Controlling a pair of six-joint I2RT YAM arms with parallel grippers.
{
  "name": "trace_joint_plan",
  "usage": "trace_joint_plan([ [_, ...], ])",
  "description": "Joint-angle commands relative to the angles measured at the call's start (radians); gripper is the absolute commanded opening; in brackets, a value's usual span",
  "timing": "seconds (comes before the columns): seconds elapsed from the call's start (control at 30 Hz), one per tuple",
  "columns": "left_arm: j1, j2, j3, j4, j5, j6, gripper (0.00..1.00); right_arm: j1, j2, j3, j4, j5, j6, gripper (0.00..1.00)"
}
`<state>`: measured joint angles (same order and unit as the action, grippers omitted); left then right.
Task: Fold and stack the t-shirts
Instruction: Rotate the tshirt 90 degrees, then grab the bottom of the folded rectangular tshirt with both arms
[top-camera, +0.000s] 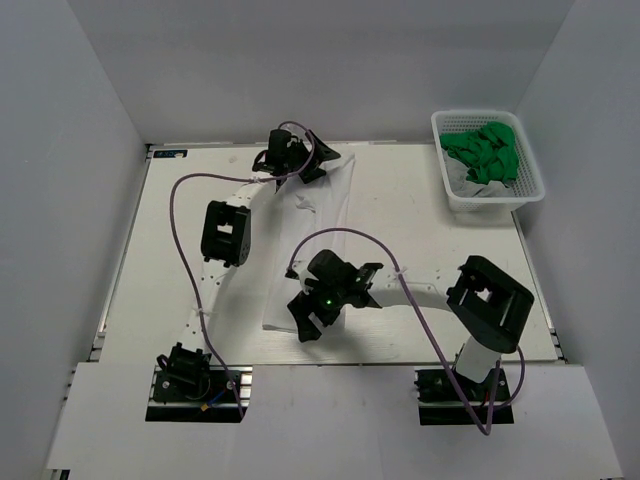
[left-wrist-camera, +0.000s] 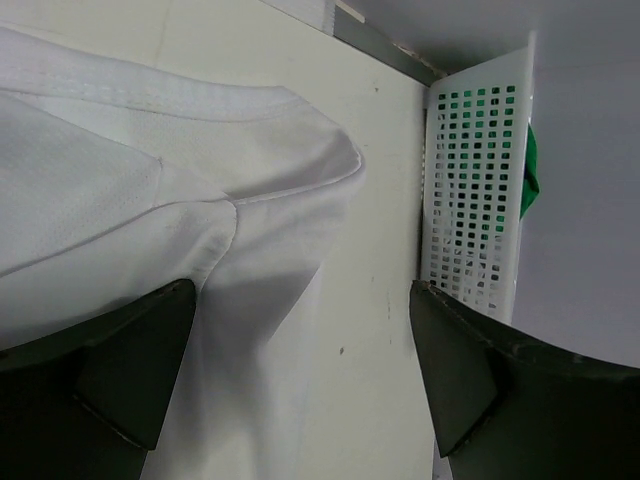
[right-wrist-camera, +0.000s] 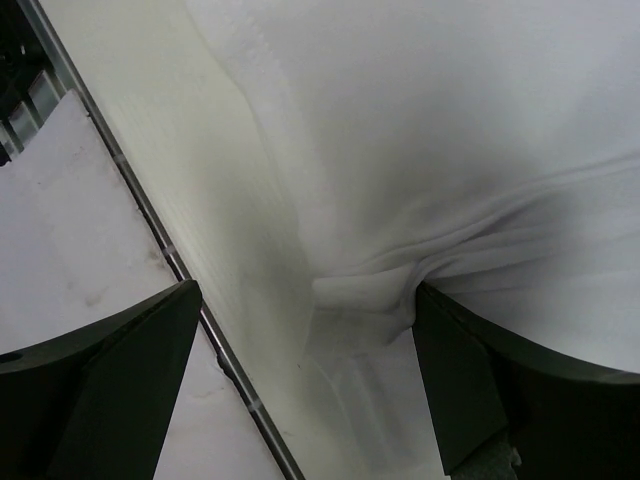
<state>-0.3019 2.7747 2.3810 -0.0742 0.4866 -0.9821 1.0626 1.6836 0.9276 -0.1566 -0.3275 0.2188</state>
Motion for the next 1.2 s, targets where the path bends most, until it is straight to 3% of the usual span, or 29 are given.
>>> trace_joint_plan([
  [0.0,0.000,0.065,-0.054,0.002,-0.112,0.010,1.00,0.059,0.036,-0.013,-0.075,-0.082,-0.007,0.90],
  [0.3,-0.009,-0.105,-0.054,-0.145,-0.189,0.120,1.00,0.086,-0.068,0.065,-0.185,0.142,-0.045,0.90],
  [0.53,0.035,-0.348,-0.075,-0.251,-0.252,0.206,1.00,0.102,-0.206,0.096,-0.207,0.303,0.027,0.90],
  [0.7,0.035,-0.463,-0.066,-0.309,-0.212,0.278,1.00,0.099,-0.265,0.125,-0.236,0.395,0.077,0.90],
  [0.83,0.035,-0.552,-0.123,-0.459,-0.166,0.347,1.00,0.094,-0.331,0.102,-0.291,0.470,0.166,0.90],
  [0.93,0.008,-0.742,-0.334,-0.704,-0.273,0.376,1.00,0.083,-0.395,0.045,-0.336,0.556,0.278,0.90],
  [0.97,-0.003,-0.814,-0.429,-0.705,-0.298,0.367,1.00,0.079,-0.421,0.022,-0.349,0.593,0.298,0.90],
  [1.0,-0.003,-0.995,-0.685,-0.664,-0.298,0.355,1.00,0.077,-0.442,0.010,-0.378,0.605,0.312,0.90],
  [1.07,-0.003,-1.195,-0.958,-0.511,-0.298,0.324,1.00,0.062,-0.467,-0.038,-0.386,0.619,0.361,0.90],
  [1.1,-0.003,-1.366,-1.167,-0.497,-0.283,0.309,1.00,0.060,-0.475,-0.048,-0.386,0.616,0.370,0.90],
  [1.17,-0.003,-1.505,-1.316,-0.531,-0.301,0.252,1.00,0.037,-0.461,-0.073,-0.399,0.594,0.378,0.90],
])
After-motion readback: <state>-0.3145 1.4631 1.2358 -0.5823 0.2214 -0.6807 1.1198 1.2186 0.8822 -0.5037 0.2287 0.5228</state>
